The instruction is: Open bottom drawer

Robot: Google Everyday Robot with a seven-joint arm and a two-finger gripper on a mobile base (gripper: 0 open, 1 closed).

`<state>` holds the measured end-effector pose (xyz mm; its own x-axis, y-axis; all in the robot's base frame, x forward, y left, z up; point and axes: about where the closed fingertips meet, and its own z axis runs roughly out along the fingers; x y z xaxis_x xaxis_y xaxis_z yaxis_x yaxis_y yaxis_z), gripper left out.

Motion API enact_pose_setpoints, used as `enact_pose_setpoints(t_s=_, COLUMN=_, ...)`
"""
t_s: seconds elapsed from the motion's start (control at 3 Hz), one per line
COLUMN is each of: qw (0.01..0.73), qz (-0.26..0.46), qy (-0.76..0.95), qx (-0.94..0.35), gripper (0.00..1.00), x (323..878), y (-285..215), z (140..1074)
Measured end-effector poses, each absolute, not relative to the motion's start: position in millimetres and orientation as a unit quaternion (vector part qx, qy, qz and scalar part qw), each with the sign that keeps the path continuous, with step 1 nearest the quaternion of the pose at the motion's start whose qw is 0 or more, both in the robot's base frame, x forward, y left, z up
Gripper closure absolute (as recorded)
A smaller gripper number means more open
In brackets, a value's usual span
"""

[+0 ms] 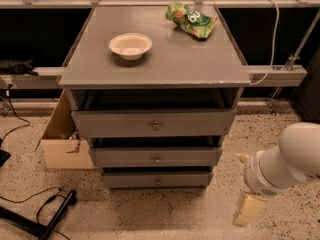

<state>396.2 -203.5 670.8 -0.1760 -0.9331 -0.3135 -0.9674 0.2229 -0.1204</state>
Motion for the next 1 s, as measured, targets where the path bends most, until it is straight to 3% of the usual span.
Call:
enact_pose_setpoints(t_s=0.67, qw=0.154, qz=0.067, qy=0.756, qx=-0.632, gripper=0.00, x=397.0, y=-198.6, z=636.8)
enact_pose_setpoints(t_s=1.0, qw=0.129, qz=0.083, qy=0.736, qx=-0.659, gripper=0.00, x=400.7, y=-191.2, z=557.8)
